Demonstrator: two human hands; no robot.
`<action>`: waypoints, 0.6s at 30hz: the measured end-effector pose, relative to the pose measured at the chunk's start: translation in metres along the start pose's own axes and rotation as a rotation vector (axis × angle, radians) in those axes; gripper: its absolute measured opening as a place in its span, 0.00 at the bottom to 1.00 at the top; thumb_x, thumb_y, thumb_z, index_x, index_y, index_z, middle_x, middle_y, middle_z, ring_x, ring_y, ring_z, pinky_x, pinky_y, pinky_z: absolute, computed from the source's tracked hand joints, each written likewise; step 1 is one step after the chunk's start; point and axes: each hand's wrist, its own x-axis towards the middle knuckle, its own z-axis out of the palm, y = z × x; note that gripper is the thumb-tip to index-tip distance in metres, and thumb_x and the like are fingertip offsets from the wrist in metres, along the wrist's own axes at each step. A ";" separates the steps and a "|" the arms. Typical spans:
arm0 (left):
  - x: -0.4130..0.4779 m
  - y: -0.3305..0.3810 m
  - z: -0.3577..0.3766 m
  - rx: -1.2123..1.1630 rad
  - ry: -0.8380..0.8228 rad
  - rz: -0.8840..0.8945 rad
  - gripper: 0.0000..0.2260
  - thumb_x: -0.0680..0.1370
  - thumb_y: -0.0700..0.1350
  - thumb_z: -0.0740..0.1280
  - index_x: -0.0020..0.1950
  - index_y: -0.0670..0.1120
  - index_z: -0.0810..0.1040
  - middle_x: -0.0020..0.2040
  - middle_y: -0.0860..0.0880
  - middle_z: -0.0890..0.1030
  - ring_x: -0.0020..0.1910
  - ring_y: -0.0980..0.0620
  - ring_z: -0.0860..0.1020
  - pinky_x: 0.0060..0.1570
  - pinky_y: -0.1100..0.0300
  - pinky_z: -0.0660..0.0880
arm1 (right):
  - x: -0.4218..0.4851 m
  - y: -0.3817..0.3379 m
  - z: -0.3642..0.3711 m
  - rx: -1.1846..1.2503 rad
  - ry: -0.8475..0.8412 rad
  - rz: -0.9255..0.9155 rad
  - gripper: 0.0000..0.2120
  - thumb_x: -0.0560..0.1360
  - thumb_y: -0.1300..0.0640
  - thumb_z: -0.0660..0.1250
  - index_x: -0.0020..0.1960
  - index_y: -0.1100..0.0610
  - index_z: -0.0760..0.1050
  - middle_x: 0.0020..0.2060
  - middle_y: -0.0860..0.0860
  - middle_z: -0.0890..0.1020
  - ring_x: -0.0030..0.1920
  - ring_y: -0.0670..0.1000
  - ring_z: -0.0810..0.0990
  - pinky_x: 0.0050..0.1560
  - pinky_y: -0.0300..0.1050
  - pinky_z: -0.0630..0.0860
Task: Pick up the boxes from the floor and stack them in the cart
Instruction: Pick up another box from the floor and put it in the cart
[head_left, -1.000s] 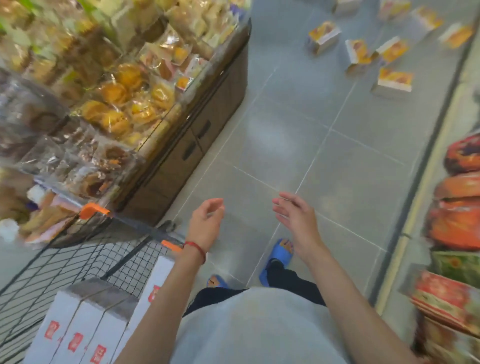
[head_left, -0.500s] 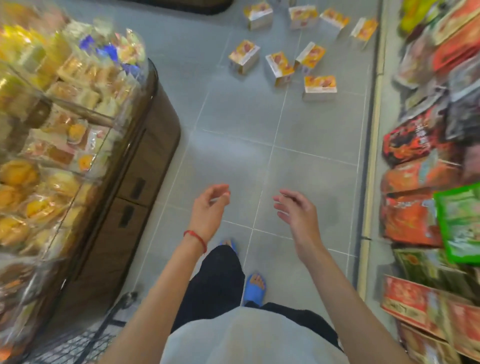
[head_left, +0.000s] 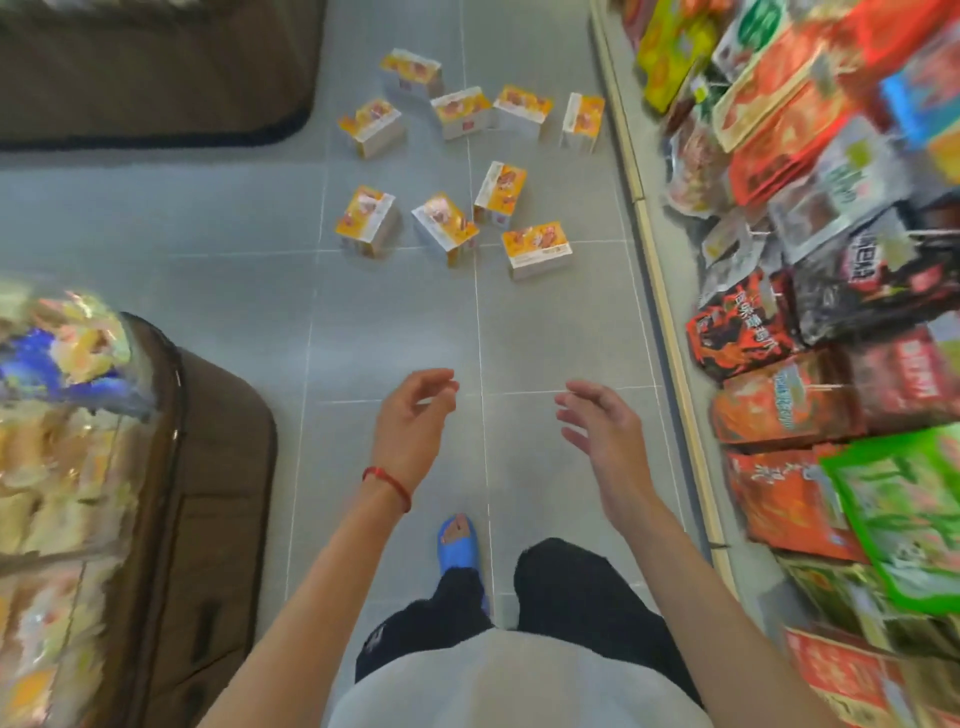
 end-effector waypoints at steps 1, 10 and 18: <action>0.021 0.013 0.004 0.011 -0.017 0.005 0.11 0.80 0.36 0.65 0.52 0.53 0.80 0.50 0.51 0.84 0.47 0.53 0.82 0.48 0.61 0.74 | 0.016 -0.013 0.003 0.013 0.008 0.000 0.10 0.79 0.59 0.69 0.60 0.57 0.81 0.56 0.57 0.84 0.54 0.54 0.83 0.61 0.51 0.79; 0.220 0.107 0.074 0.078 -0.094 0.049 0.11 0.81 0.37 0.64 0.55 0.51 0.80 0.53 0.48 0.84 0.51 0.49 0.82 0.52 0.58 0.76 | 0.209 -0.129 0.019 0.080 0.040 -0.045 0.09 0.80 0.59 0.68 0.59 0.53 0.80 0.55 0.55 0.85 0.54 0.52 0.83 0.58 0.48 0.79; 0.385 0.180 0.153 0.061 -0.065 -0.016 0.10 0.81 0.39 0.64 0.54 0.53 0.79 0.54 0.49 0.83 0.52 0.49 0.82 0.49 0.57 0.75 | 0.379 -0.232 0.010 -0.018 0.027 -0.015 0.09 0.80 0.58 0.68 0.59 0.53 0.81 0.54 0.52 0.84 0.53 0.50 0.82 0.58 0.47 0.79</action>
